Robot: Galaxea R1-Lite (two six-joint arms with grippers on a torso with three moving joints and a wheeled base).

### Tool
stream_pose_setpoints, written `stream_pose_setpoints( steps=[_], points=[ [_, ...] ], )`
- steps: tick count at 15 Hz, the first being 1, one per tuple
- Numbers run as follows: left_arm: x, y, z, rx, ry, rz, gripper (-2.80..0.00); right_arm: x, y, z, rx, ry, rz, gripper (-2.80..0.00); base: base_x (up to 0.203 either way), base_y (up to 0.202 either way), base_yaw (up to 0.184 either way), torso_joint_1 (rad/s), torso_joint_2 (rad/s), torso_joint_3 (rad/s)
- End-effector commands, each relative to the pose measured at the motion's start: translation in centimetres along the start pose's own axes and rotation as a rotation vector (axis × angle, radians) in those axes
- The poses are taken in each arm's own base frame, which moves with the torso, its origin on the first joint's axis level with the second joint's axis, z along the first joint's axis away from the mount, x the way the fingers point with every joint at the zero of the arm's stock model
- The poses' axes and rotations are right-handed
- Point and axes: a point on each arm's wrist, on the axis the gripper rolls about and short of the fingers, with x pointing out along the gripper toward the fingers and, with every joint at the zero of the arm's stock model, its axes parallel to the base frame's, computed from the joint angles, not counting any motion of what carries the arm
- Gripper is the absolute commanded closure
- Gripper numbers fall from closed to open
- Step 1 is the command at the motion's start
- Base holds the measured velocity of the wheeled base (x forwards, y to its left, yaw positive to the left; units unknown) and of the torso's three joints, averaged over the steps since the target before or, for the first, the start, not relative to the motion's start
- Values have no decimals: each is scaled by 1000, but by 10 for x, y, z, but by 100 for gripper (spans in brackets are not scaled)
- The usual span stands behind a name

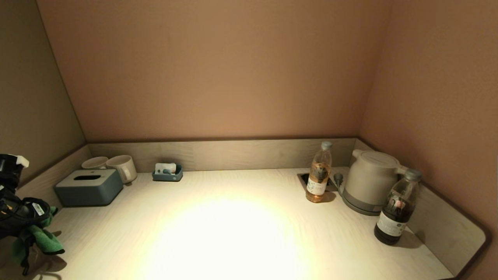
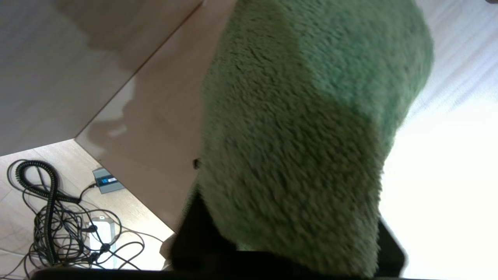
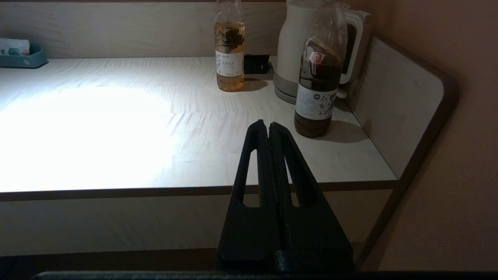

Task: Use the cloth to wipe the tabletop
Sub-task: Place the tablecloth

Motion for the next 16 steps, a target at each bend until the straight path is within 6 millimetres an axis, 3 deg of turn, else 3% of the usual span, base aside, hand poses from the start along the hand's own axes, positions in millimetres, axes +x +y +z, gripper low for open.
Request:
stream_pose_setpoints(
  steps=[1,9,14,16],
  points=[
    [-1,0,1,-4,-3,-4,-280,0,0,0,0,1,1,0,0,0,0,0,0,0],
    [-19,-2,17,-146,-76,-38,-280,0,0,0,0,1,1,0,0,0,0,0,0,0],
    [-16,-4,26,-227,-90,-40,-280,0,0,0,0,1,1,0,0,0,0,0,0,0],
    [-41,0,28,-237,-139,-75,-280,0,0,0,0,1,1,0,0,0,0,0,0,0]
  ],
)
